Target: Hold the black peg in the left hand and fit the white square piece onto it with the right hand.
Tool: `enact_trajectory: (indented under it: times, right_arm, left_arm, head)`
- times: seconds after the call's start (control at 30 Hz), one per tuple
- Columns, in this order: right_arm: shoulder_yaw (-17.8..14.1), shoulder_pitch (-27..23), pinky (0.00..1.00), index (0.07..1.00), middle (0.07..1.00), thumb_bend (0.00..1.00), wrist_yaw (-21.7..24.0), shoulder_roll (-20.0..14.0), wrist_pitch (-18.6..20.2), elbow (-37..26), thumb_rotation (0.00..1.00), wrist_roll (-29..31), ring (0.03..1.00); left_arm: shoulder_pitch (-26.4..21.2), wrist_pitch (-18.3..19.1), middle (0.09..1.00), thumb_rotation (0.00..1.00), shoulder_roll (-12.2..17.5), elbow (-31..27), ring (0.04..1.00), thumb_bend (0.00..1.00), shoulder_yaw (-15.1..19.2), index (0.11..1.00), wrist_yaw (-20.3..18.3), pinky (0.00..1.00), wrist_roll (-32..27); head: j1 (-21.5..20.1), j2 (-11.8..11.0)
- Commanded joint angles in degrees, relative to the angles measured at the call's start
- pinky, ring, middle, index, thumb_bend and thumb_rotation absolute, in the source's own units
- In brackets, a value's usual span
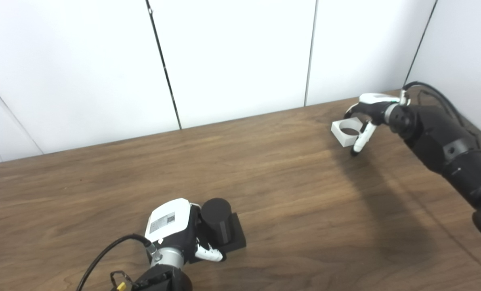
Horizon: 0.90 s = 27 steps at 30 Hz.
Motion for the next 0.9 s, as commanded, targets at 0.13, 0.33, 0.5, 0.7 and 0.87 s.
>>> enact_trajectory:
  times: [0.13,0.33,0.5,0.7,0.87]
  right_arm:
    - [-0.3,-2.3,1.00,0.726,0.930,0.95,-0.2,-0.8,-0.7,-0.8,0.24,-1.3,1.000]
    - [-0.1,-1.8,0.99,0.700,0.929,0.92,-0.2,-0.5,-1.0,-0.8,0.24,-1.6,1.000]
    - [0.1,-1.6,0.97,0.529,0.896,0.61,-1.7,-0.5,-3.2,0.0,0.16,-1.7,0.981]
    - [0.6,-1.3,0.97,0.486,0.845,0.52,-3.5,-1.2,-6.0,0.4,0.14,-2.7,0.948]
    - [0.5,-1.0,0.94,0.485,0.821,0.52,-4.8,-1.6,-8.2,0.8,0.13,-3.7,0.933]
  left_arm:
    - [2.1,-0.7,0.800,0.05,-1.3,1.3,0.860,0.52,-0.4,0.483,-4.0,0.84,1.5]
    - [2.1,-0.6,0.803,0.05,-1.4,1.5,0.857,0.52,-0.6,0.483,-3.7,0.83,1.7]
    - [2.1,-0.5,0.801,0.05,-1.7,1.4,0.856,0.52,-0.7,0.483,-3.7,0.83,1.8]
    - [1.8,-0.4,0.800,0.05,-2.0,1.9,0.859,0.52,-0.9,0.483,-4.1,0.83,2.4]
    - [1.7,-0.2,0.800,0.05,-2.2,2.3,0.860,0.52,-0.9,0.483,-3.7,0.83,2.4]
  head:
    - [0.2,0.1]
    - [0.7,0.3]
    - [0.8,0.4]
    - [1.1,0.4]
    - [1.3,0.3]
